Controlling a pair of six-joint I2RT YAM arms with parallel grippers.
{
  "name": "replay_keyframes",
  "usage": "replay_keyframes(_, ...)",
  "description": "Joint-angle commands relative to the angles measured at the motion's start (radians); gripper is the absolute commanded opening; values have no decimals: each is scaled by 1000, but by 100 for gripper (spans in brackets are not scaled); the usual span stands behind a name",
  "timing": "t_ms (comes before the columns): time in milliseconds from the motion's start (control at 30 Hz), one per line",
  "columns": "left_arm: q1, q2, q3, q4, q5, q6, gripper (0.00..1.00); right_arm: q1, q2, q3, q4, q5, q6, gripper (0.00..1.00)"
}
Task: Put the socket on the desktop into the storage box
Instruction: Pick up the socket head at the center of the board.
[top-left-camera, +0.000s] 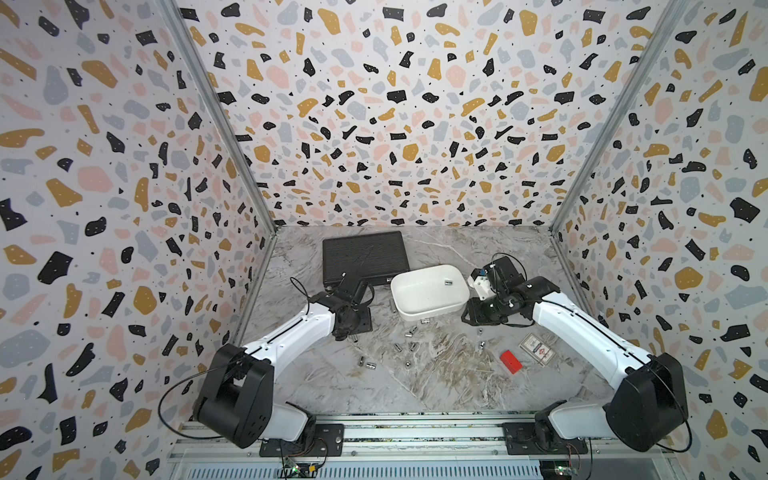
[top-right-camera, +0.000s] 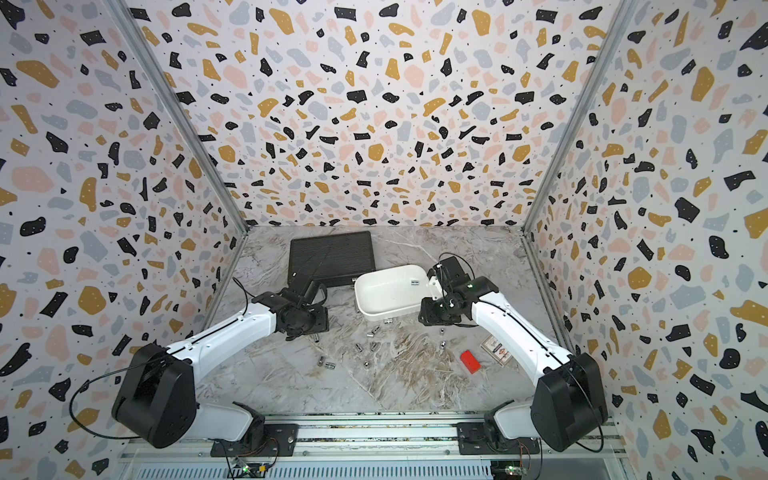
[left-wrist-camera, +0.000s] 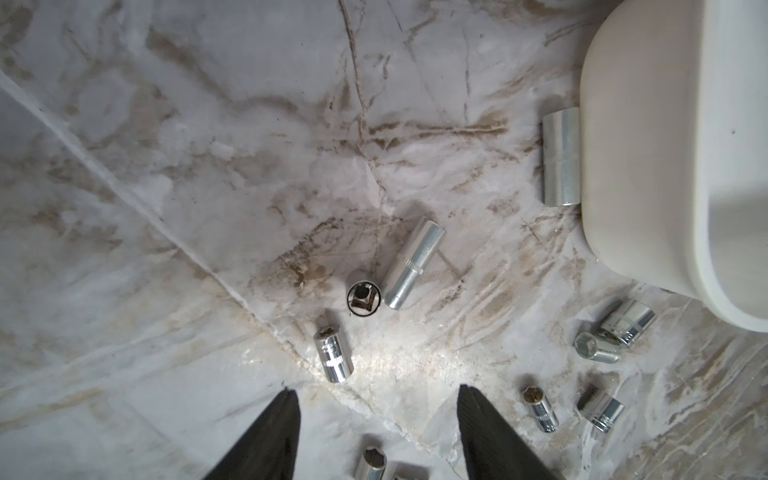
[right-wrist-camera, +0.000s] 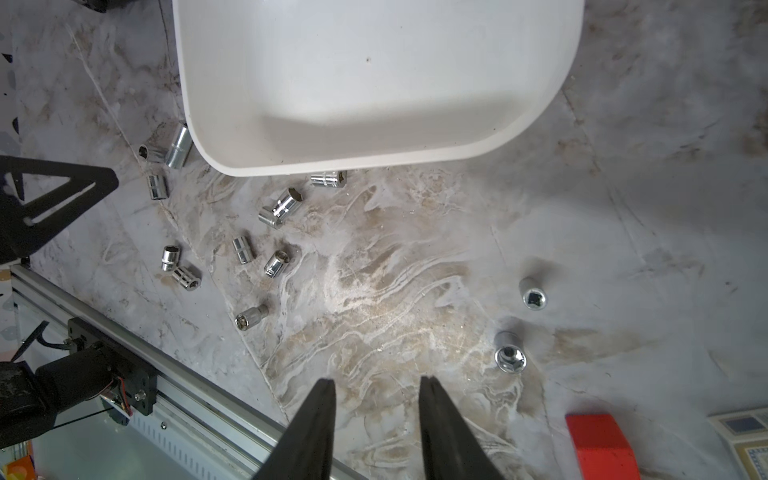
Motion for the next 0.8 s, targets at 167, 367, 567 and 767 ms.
replay_keyframes(167,20,60,47,3,-21,32,59,42,-57,-32,28,-10,-25,39)
replay_keyframes(367,36,103,62,10,-25,45,54,67,-57,-52,46,-4,-13,38)
replay_keyframes(567,48,147,87,20,-24,56,50,76,-55,-59,51,-1,-5,38)
replay_keyframes(767,55,191,115,28,-23,62,47,79,-54,-60,52,5,0,38)
